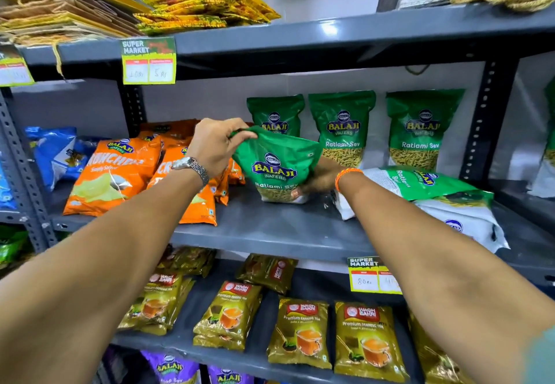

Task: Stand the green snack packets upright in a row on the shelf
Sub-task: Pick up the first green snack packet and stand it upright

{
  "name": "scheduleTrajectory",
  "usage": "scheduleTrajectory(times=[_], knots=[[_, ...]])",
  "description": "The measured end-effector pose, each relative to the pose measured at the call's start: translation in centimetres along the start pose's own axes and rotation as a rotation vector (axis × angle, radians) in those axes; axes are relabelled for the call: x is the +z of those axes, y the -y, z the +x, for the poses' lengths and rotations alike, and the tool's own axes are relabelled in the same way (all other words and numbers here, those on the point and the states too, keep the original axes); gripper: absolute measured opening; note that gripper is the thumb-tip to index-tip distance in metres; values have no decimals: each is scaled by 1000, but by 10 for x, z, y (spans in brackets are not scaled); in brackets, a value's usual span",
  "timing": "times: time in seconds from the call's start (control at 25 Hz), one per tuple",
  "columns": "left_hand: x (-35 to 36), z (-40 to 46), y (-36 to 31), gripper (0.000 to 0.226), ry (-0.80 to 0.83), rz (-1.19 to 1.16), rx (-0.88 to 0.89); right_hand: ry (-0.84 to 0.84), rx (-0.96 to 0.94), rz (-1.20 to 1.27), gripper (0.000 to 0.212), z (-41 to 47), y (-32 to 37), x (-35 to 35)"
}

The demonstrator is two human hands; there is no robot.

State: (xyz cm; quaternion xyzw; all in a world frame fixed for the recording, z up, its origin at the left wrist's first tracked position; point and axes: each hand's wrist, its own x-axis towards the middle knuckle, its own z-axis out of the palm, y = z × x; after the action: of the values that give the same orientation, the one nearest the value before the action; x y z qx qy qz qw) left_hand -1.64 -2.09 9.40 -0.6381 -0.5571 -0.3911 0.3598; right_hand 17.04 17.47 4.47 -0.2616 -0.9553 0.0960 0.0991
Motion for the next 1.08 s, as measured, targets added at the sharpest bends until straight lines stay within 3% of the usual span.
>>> scheduleTrajectory(times=[0.16,0.28,0.44,0.56,0.8,0.92,1.0,1.08], knots=[[22,34,8,24,-188,-240,-368,21,20,131,78,24,-10,-13],[49,48,18,42,-316,-358,-631,65,25,182,82,37,-21,-19],[95,45,38,35,-216,-818,-856,89,93,241,74,50,-31,-21],[124,18,43,38,-36,-935,-913,86,96,297,74,59,-36,-18],[163,-36,46,75,283,-965,-956,120,174,794,64,69,-50,-8],[171,-48,47,74,264,-866,-975,99,185,900,55,69,-46,-4],[172,-50,48,80,224,-835,-973,58,210,918,61,68,-42,1],[169,-49,45,68,221,-850,-955,31,221,914,62,67,-38,6]])
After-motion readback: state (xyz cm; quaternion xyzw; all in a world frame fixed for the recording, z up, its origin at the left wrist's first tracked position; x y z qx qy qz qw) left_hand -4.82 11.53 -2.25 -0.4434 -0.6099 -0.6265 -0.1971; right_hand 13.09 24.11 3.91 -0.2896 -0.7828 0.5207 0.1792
